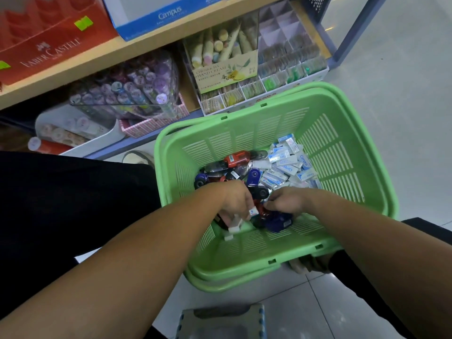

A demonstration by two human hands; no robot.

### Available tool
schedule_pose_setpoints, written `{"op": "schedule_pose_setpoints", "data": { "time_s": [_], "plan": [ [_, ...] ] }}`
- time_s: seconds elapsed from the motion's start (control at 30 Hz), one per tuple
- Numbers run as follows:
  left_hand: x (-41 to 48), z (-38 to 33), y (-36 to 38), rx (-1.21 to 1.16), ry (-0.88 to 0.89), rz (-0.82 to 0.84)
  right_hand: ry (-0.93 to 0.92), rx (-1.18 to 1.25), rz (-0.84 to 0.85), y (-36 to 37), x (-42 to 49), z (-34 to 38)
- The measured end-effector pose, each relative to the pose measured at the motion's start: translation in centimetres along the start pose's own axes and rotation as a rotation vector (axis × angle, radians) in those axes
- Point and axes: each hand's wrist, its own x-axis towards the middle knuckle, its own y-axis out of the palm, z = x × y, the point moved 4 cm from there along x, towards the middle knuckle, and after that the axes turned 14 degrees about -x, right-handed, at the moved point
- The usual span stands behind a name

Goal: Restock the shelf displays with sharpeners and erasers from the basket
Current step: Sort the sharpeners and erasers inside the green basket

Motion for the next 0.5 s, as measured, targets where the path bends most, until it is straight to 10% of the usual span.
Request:
{"op": "schedule_pose_setpoints", "data": {
  "time_s": [0.33, 0.5],
  "plan": [
    [-2.5, -1.6, -3.4, -0.228, 0.24, -0.373, -0.028, 0.455, 0.288, 1.6, -0.8, 2.2],
    [-1.4, -2.2, -2.3, -0.311, 0.268, -0.415, 0.021, 0.283, -0.3, -4.1, -1.2, -1.6]
  ]
}}
